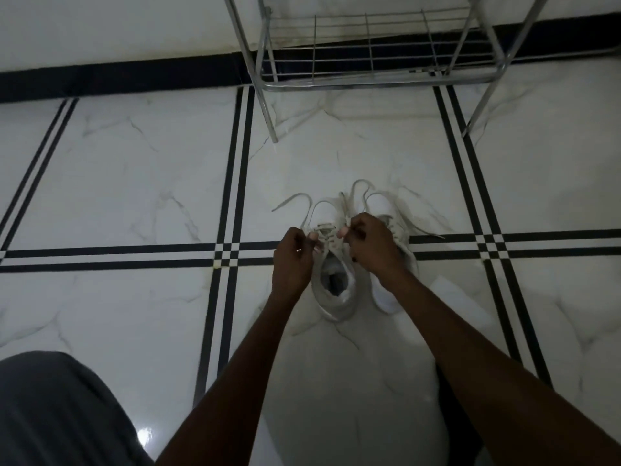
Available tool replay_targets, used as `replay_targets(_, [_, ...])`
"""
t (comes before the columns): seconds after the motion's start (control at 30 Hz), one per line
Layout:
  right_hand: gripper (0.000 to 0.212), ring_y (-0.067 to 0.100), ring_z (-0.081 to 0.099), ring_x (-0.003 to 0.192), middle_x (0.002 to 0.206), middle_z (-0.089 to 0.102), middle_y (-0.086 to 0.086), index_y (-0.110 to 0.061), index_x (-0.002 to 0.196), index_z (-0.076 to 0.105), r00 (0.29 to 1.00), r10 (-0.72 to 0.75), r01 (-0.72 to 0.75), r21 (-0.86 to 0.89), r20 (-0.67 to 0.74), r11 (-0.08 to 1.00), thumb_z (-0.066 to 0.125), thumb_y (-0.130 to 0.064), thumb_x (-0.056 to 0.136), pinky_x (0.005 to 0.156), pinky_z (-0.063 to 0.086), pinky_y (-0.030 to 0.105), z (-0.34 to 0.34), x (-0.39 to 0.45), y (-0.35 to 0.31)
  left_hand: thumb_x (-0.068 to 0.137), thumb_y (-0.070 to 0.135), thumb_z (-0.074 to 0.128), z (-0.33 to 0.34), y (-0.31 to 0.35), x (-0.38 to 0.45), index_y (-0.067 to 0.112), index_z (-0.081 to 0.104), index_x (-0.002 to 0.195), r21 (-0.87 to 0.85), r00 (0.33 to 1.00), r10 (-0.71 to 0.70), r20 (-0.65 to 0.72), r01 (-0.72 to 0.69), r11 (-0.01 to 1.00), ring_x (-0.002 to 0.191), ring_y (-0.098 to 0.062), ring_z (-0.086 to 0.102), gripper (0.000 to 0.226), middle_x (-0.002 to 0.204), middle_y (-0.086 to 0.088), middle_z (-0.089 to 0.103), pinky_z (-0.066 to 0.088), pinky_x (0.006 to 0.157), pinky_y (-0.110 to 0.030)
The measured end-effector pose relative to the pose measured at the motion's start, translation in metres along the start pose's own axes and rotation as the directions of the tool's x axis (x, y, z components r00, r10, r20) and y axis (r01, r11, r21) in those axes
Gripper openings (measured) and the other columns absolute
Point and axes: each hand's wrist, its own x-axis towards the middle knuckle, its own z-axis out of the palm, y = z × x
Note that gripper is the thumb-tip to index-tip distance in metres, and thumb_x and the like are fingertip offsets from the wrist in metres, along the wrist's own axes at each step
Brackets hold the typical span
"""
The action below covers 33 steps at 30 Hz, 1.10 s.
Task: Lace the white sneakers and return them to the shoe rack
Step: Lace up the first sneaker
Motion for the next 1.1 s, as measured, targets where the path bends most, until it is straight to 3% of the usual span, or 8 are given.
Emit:
replay_targets(0.13, [0.018,0.018,0.076,0.087,0.094,0.079,0.006,-0.01,0.107,0.068,0.998,0.008,-0.023,0.257,0.06,0.966,0.064,-0.022,0.096,0.071,0.058,0.036,-0.011,0.007,-0.026,0.108,0.035,0.052,-0.016,0.035,0.005,0.01,0.069,0.095,-0.228,0.997,0.032,0.064,-0.017,0.974,0.097,-0.017,0.072,0.032,0.1,-0.006,0.077,0.062,0.079,-0.03])
replay_targets(0.27, [0.022,-0.002,0.069,0.066,0.087,0.075,0.003,-0.01,0.115,0.072,0.931,-0.139,0.109,0.106,0.338,0.988,0.062,-0.02,0.098,0.056,0.049,0.014,-0.02,0.004,-0.05,0.11,0.025,0.048,-0.031,0.069,0.021,0.0,0.068,0.102,-0.266,0.964,0.24,0.11,-0.204,0.942,0.098,-0.016,0.07,0.034,0.102,-0.011,0.074,0.057,0.088,-0.031])
replay_targets(0.4, [0.024,0.002,0.061,0.067,0.075,0.069,-0.011,-0.018,0.098,0.076,0.806,-0.168,0.225,-0.03,0.568,0.974,0.063,-0.038,0.096,0.058,0.046,0.013,-0.027,0.001,-0.067,0.112,0.031,0.042,-0.036,0.073,0.026,0.001,0.071,0.107,-0.2,0.938,0.246,0.244,-0.199,0.959,0.083,-0.012,0.067,0.042,0.097,-0.017,0.073,0.052,0.068,-0.022])
replay_targets(0.57, [0.03,0.004,0.059,0.059,0.059,0.063,-0.013,-0.026,0.067,0.069,0.837,-0.294,0.416,-0.189,0.462,0.889,0.068,-0.044,0.091,0.062,0.046,0.025,-0.037,0.014,-0.065,0.111,0.051,0.03,-0.031,0.05,0.018,0.009,0.075,0.101,-0.09,0.953,0.055,0.297,-0.029,0.996,0.091,-0.014,0.075,0.061,0.095,-0.008,0.079,0.059,0.083,-0.031])
replay_targets(0.67, [0.012,0.008,0.068,0.064,0.066,0.071,-0.011,-0.022,0.075,0.078,0.834,-0.312,0.476,-0.307,0.456,0.824,0.078,-0.03,0.084,0.063,0.05,0.028,-0.045,0.016,-0.062,0.109,0.047,0.041,-0.029,0.045,0.019,0.011,0.072,0.109,-0.099,0.972,0.015,0.233,0.008,0.995,0.087,-0.012,0.072,0.048,0.096,-0.012,0.077,0.051,0.076,-0.028])
replay_targets(0.83, [0.008,0.012,0.072,0.067,0.079,0.078,0.001,-0.014,0.082,0.081,0.85,-0.503,0.525,-0.33,0.157,0.784,0.082,-0.018,0.076,0.071,0.061,0.034,-0.038,0.016,-0.053,0.109,0.034,0.048,-0.023,0.04,0.02,0.009,0.069,0.115,-0.176,0.971,-0.027,0.236,0.07,0.982,0.091,-0.011,0.069,0.033,0.104,-0.015,0.076,0.047,0.075,-0.022])
replay_targets(1.03, [0.013,0.023,0.077,0.068,0.081,0.077,0.009,-0.004,0.082,0.078,0.933,-0.356,0.35,0.104,0.048,0.931,0.086,-0.008,0.074,0.068,0.065,0.042,-0.029,0.013,-0.047,0.106,0.015,0.054,-0.023,0.03,0.023,0.012,0.063,0.138,0.071,0.948,0.213,0.237,-0.236,0.969,0.116,-0.002,0.063,0.034,0.133,0.004,0.066,0.05,0.098,-0.013])
replay_targets(1.1, [0.013,0.027,0.077,0.072,0.083,0.076,0.011,-0.003,0.082,0.077,0.947,-0.315,0.296,0.207,0.06,0.932,0.086,-0.006,0.073,0.07,0.065,0.045,-0.028,0.013,-0.045,0.104,0.021,0.058,-0.022,0.022,0.031,0.014,0.068,0.129,0.264,0.958,0.223,0.179,-0.265,0.928,0.119,-0.015,0.062,0.028,0.128,-0.002,0.07,0.046,0.102,-0.026])
